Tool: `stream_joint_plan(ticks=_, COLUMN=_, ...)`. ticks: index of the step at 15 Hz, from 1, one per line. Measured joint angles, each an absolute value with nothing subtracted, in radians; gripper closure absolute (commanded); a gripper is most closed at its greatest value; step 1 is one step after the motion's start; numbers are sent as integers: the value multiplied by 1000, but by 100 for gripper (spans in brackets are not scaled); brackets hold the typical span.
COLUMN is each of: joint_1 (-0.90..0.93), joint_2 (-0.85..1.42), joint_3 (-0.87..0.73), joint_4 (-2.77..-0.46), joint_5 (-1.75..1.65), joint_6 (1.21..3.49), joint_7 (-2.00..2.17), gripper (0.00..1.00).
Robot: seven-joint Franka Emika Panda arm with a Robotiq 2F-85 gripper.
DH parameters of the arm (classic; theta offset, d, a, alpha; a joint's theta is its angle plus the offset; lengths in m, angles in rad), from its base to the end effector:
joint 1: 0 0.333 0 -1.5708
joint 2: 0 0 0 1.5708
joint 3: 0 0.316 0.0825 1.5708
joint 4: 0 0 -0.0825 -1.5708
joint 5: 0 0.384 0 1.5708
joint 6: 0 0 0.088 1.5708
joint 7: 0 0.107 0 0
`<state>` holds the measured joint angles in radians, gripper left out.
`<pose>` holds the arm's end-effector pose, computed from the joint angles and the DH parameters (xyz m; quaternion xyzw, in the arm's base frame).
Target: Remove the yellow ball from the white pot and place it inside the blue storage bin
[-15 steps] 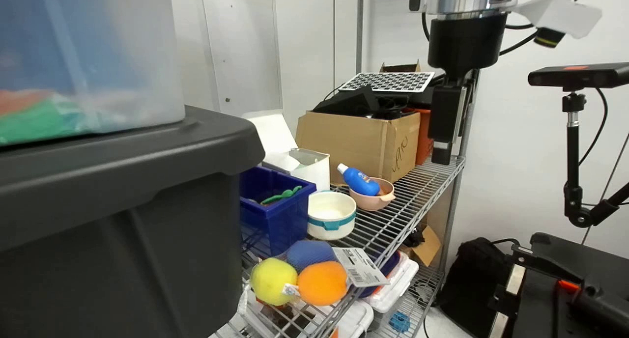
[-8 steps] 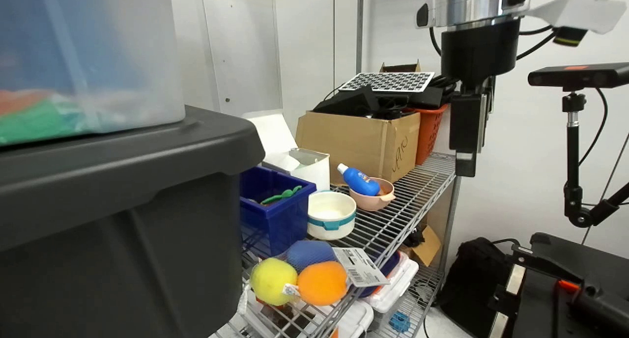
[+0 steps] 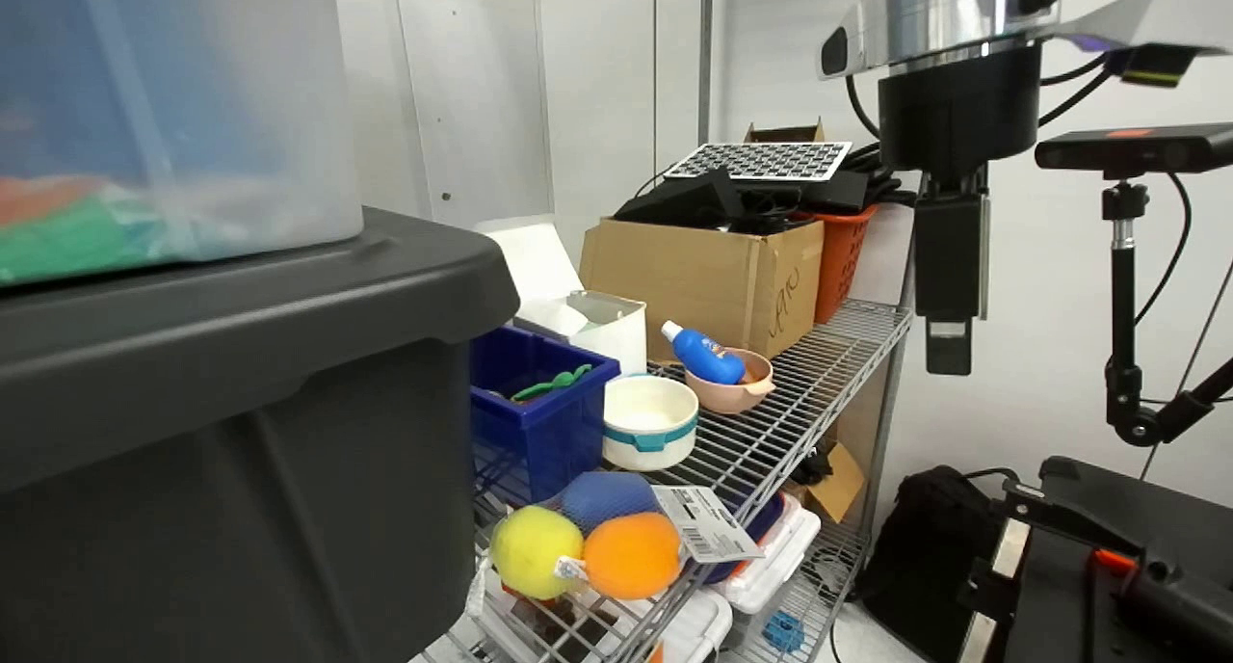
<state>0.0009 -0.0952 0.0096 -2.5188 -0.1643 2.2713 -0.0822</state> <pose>0.4379 0.0005 0.3016 0.9900 0.1034 -0.0779 0.0562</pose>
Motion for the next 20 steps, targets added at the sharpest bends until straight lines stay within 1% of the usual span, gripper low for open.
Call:
stream_joint_plan(ticks=7, joint_1=39, joint_2=-145, joint_3=30, joint_4=-2580, joint_5=-146, joint_6=2269, joint_7=-102, gripper=0)
stream_joint_plan(ticks=20, joint_1=39, joint_2=-144, joint_3=31, joint_4=-2583, joint_5=-147, joint_6=2269, joint_7=-102, gripper=0)
